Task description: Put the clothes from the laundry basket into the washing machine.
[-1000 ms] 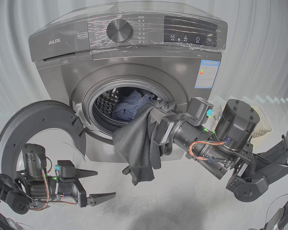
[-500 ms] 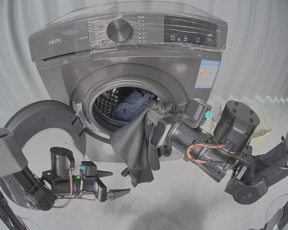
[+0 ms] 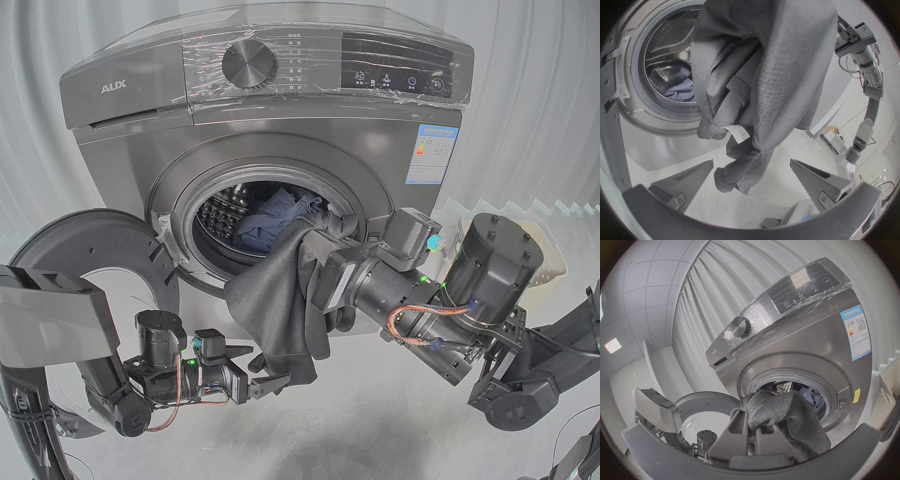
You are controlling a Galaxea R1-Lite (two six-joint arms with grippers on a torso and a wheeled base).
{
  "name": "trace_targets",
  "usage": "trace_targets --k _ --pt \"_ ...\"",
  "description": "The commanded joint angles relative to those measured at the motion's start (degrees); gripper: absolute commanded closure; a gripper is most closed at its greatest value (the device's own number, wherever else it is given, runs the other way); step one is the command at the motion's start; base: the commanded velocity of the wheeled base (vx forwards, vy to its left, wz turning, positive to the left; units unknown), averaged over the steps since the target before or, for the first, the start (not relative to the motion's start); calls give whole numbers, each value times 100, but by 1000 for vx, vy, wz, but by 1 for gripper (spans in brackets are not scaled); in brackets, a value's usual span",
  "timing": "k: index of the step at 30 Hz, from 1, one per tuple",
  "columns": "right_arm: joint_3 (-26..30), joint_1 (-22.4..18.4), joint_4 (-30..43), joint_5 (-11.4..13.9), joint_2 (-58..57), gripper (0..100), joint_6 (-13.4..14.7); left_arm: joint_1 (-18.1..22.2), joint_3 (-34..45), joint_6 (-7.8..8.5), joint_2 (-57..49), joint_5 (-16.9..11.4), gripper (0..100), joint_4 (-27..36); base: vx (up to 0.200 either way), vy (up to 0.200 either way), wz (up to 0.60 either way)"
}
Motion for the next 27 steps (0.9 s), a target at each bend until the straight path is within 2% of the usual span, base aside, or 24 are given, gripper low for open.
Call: trace_targets --k 1,5,13,17,18,22,27 --pt "32 8 -1 -6 -23 100 -2 -8 -133 -12 407 13 0 -188 0 0 0" --pt "32 16 -10 -6 -23 100 7 -52 -239 -30 512 136 0 -461 0 0 0" --pt "41 8 -10 -6 -15 100 7 -175 -309 -38 539 215 0 -619 0 0 0" --pt "50 8 -10 -6 -15 100 7 -236 -406 -38 574 426 0 -821 0 0 0" --pt "58 8 -10 -6 -15 100 7 -245 -432 -38 609 470 100 -891 0 0 0" --pt "111 -10 -10 -6 -15 100 7 -307 -414 -47 662 602 100 -1217 0 0 0" --pt "182 -107 -1 -15 12 100 -2 -474 131 -21 249 619 100 -1260 0 0 0"
